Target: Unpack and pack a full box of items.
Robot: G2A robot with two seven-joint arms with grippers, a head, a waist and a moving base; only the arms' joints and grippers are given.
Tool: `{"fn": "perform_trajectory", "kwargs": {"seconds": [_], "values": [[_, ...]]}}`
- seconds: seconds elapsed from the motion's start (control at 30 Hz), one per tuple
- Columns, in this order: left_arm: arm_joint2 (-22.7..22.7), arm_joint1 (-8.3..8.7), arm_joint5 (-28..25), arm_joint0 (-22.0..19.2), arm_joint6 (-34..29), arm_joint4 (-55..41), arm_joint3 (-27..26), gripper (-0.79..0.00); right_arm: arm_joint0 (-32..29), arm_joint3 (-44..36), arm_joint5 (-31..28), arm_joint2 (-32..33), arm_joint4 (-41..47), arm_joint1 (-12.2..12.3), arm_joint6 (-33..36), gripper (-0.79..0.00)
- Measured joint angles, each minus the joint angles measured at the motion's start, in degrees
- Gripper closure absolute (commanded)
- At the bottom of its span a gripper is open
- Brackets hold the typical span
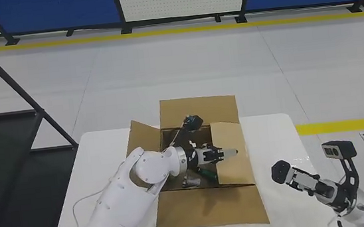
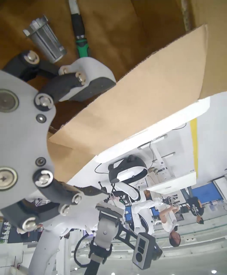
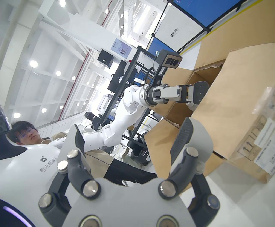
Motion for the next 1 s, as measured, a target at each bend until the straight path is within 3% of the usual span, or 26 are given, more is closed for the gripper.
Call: {"fn": "perform_trajectory", "kwargs": {"seconds": [0.53, 0.83, 1.0], "values": [[-2.0, -0.4, -0.1, 0.9, 1.1, 1.7, -6.0, -0.785, 0.0, -1.3, -0.8, -2.4, 2.4, 1.2, 1.5, -0.785], [0.7, -2.56, -0.3, -2.1, 4.0, 1.5, -4.3, -0.785, 2.2, -2.5, -2.4, -7.1, 0.1, 1.9, 6.7, -0.785], [2.7, -4.47, -1.5, -4.5, 6.2, -0.2, -1.4, -0.785, 2.5, -4.5, -3.0, -8.2, -2.2, 2.1, 3.0, -0.785]]}}
